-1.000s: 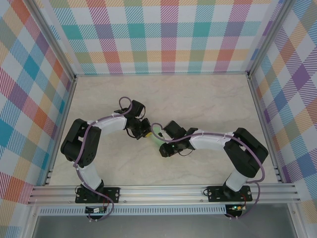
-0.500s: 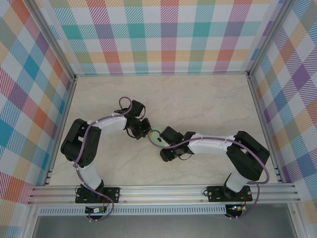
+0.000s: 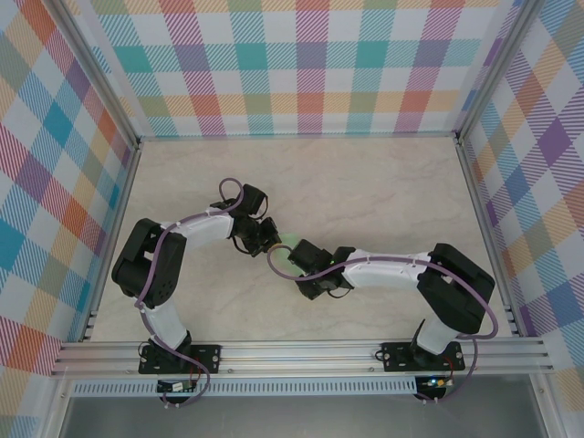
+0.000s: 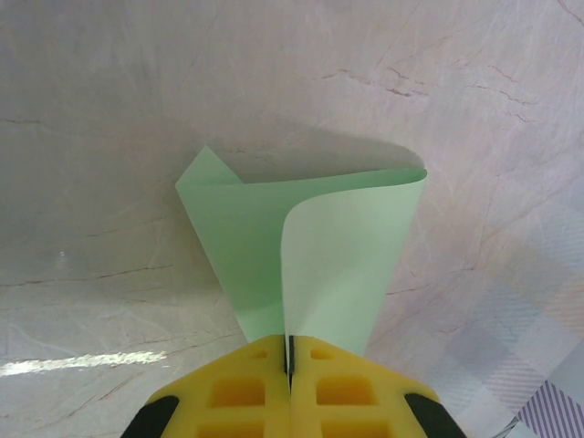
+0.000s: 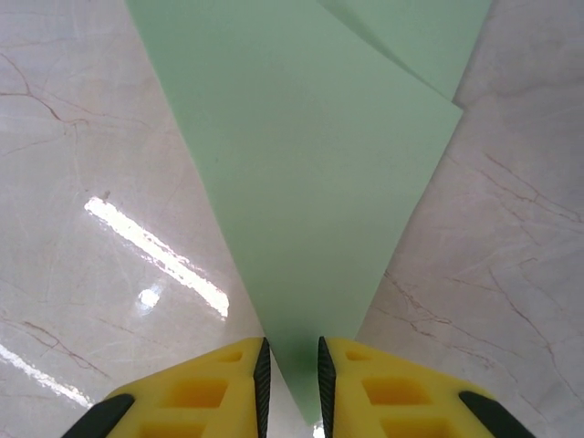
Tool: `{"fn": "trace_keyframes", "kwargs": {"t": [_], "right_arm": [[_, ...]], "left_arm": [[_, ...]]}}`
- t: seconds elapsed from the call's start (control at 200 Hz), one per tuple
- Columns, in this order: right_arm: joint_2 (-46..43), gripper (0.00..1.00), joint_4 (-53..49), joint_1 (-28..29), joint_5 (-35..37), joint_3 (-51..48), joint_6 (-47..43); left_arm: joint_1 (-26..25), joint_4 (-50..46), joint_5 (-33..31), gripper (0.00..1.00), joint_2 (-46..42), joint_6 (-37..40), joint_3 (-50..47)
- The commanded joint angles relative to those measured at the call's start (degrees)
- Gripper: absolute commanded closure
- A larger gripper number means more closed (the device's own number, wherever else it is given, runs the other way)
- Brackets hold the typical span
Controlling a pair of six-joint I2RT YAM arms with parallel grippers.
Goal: Fold a paper plane with a square sheet of paper (pick it up from the middle)
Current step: Fold the wing for the fifth time at the center of the table.
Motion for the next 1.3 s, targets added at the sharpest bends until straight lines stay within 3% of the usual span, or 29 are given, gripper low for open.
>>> {"fn": "trace_keyframes", "kwargs": {"t": [0.0,0.41,0.79,1.165,1.295], "right_arm": [[0.7,0.79,-1.1,0.5,1.7,1.3,0.8],[1.9,0.89,1.9,0.4,-0.3,-1.2,4.0],[-1.1,0.89,6.6,-4.0,-10.4,-4.9,4.3],[-4.1,0.69,7.5,-4.9,-9.2,-3.1,2.5],[-2.4,0.67,7.3,-4.9,-8.7,-1.2,1.4]], "left_arm": [[0.5,-1.9,0.2,1.0,0.5,-0.8,1.7],[0.6,-2.4,0.3,1.0,0.6,-0.6,1.9],[0.6,-2.9,0.3,1.0,0.7,-0.3,2.0],[0.6,-2.4,0.9,1.0,0.2,-1.2,1.6],[0.6,-2.7,0.9,1.0,0.2,-1.4,1.7]]}}
